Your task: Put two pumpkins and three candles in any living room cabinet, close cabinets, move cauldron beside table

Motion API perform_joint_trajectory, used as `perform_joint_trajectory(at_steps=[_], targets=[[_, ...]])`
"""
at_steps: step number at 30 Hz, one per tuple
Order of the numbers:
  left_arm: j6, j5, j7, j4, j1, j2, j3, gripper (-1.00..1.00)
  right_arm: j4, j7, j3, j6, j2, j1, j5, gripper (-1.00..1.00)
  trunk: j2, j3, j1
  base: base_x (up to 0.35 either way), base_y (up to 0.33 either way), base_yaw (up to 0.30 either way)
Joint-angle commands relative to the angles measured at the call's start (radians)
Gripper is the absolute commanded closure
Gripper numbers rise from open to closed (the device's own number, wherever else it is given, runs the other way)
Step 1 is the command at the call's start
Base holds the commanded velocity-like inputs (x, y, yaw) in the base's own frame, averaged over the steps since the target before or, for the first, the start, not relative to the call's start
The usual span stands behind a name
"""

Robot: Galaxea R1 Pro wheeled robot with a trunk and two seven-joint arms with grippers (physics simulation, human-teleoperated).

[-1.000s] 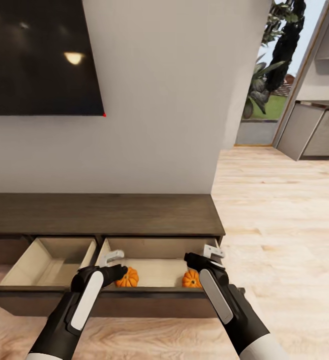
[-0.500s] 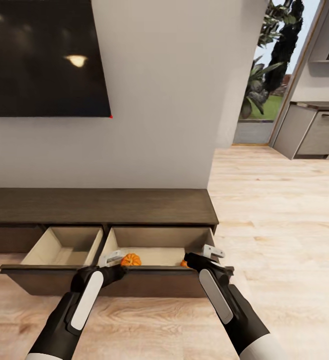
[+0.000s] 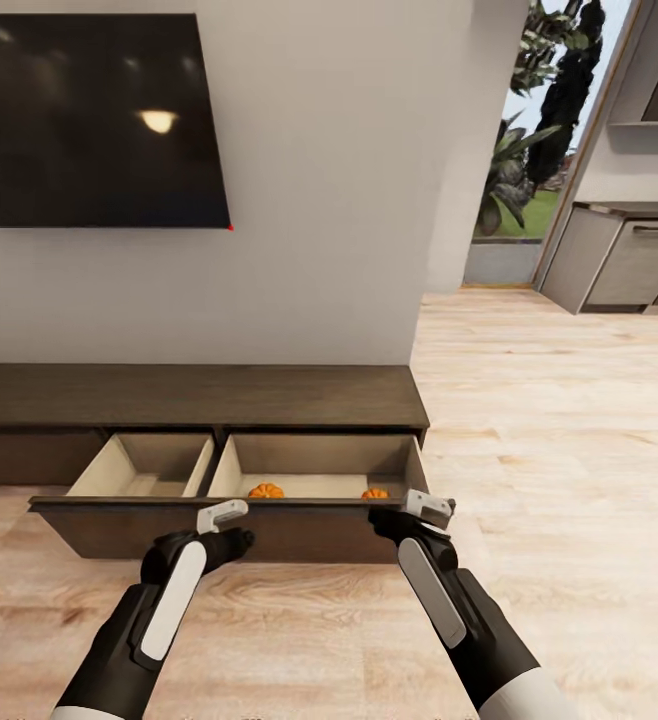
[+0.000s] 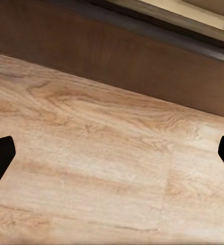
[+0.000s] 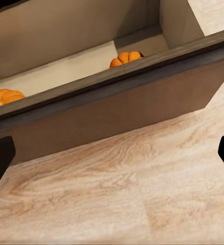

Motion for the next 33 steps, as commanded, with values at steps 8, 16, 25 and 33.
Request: perform_joint_trajectory(at_steps=[8, 16, 25, 33], targets=[[0.001, 0.010, 0.009, -0.015, -0.001, 0.002, -0.004, -1.00, -0.002, -0.009, 0.002, 0.032, 0.001, -0.001, -0.006, -1.00, 0.000, -0.001, 0.000, -0.017, 0.000, 0.000], [0.000, 0.010, 0.009, -0.016, -0.001, 0.004, -0.003, -1.00, -0.002, -0.009, 0.002, 0.038, 0.001, -0.001, -0.008, -1.00, 0.000, -0.001, 0.000, -0.215, 0.000, 0.000], [0.000, 0.011, 0.007, -0.017, -0.001, 0.003, -0.001, -1.00, -0.001, -0.009, 0.002, 0.039, 0.001, -0.001, -0.008, -1.00, 0.000, -0.001, 0.000, -0.019, 0.000, 0.000], [0.000, 0.012, 0.007, -0.018, -0.001, 0.003, 0.000, -1.00, -0.001, -0.009, 0.003, 0.039, 0.003, -0.001, -0.007, -1.00, -0.021, -0.010, 0.011, 0.000, 0.000, 0.000]])
